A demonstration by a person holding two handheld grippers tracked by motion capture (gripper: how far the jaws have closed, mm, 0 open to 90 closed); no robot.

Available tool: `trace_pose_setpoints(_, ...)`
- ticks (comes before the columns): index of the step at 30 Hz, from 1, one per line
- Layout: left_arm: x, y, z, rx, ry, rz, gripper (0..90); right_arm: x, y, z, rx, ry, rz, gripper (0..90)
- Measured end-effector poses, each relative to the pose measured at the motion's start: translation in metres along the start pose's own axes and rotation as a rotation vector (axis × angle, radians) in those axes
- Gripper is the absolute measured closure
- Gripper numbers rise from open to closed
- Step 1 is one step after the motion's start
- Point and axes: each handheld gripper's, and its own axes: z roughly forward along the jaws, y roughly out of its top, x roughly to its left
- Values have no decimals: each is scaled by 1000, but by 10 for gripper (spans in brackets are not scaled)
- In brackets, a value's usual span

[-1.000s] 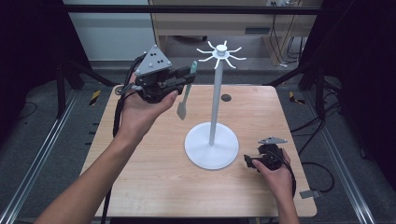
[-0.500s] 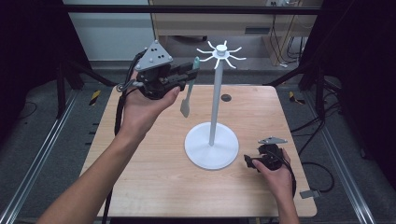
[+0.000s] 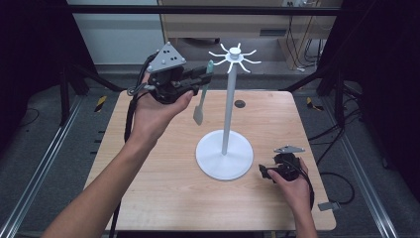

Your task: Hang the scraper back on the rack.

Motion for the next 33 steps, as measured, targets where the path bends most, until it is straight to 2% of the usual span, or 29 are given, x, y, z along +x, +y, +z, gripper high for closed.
trace_pose_setpoints(11, -1, -2, 9, 10, -1, -5, 739, 0, 0, 0, 2, 0, -2, 100)
trace_pose_setpoints(27, -2, -3, 11, 6, -8, -7, 732, 0, 0, -1, 4, -1, -2, 100)
trace_pose_setpoints(33, -4, -2, 8, -14, -12, 1, 639, 0, 0, -1, 4, 0, -2, 100)
